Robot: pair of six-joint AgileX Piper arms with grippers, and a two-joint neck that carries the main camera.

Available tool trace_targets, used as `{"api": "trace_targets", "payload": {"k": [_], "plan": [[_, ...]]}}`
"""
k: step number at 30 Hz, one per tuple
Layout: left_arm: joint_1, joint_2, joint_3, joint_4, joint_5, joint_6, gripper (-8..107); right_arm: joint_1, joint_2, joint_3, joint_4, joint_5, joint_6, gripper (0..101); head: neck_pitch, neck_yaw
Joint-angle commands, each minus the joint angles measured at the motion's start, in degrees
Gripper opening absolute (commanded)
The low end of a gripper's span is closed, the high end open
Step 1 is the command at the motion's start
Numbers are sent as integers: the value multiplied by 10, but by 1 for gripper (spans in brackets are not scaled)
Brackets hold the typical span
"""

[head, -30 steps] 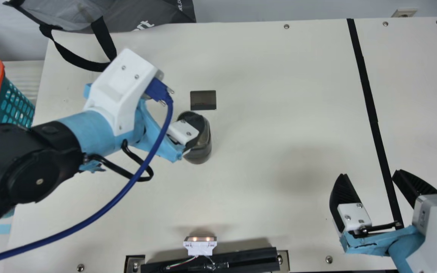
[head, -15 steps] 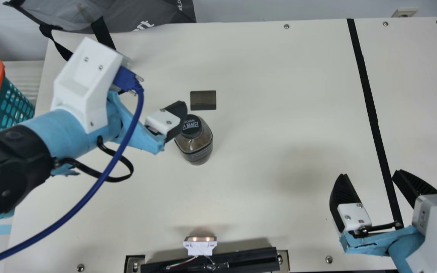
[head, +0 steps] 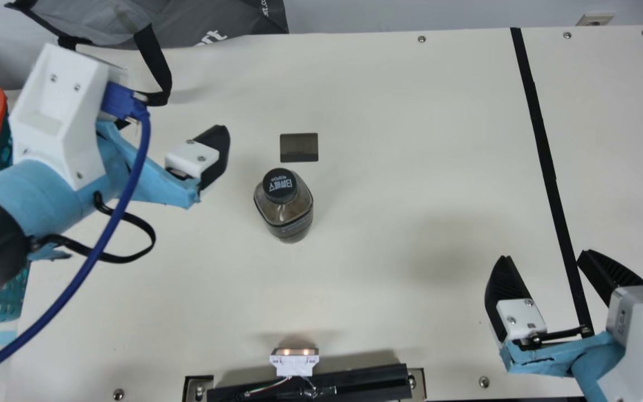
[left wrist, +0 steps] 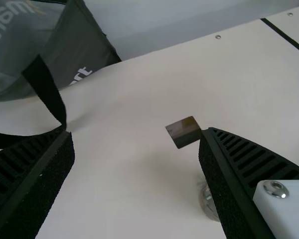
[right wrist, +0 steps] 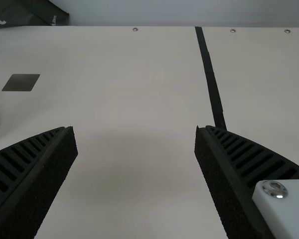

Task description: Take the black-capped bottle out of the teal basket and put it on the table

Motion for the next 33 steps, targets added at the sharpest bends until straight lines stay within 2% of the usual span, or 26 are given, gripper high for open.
{"api": "trace_targets", "payload": {"k": [1, 19, 33], "plan": [[14, -3, 5, 4, -4, -2, 107, 0, 0, 0, 0, 0, 0, 91, -2, 5], [159, -20, 69, -18, -58, 45, 107, 0, 0, 0, 0, -1, 0, 91, -2, 5], [198, -85, 136, 27, -80, -2, 107, 0, 0, 0, 0, -1, 0, 91, -2, 5]]}}
